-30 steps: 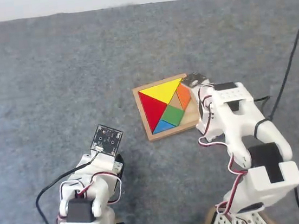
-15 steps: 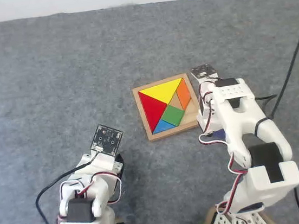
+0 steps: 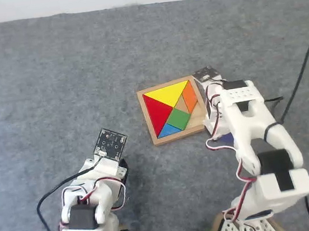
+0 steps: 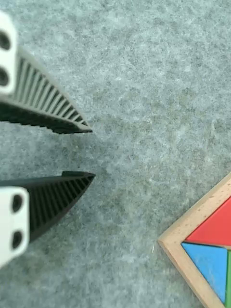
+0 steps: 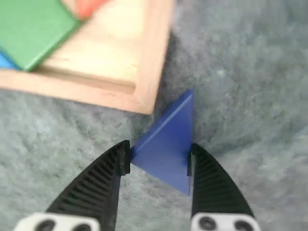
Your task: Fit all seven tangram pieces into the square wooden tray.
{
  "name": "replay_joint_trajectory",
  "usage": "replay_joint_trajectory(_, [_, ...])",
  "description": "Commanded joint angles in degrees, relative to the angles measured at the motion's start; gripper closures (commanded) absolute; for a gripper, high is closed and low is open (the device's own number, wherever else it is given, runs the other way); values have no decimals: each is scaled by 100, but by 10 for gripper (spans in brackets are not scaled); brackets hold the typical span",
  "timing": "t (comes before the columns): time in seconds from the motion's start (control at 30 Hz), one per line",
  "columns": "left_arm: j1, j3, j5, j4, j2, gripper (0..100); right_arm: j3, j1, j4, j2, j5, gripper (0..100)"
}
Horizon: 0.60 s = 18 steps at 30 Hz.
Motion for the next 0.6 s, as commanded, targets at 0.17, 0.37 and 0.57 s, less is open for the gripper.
replay_joint_trajectory(0.17, [-9, -66, 44, 18, -123, 877, -308, -4, 189, -1297, 1837, 918])
replay_joint_trajectory(0.37, [-9, -66, 44, 18, -123, 877, -967, -136, 462, -1358, 3068, 919])
replay_joint_trajectory(0.57, [-9, -66, 44, 18, -123, 877, -1108, -1007, 462, -1349, 4387, 919])
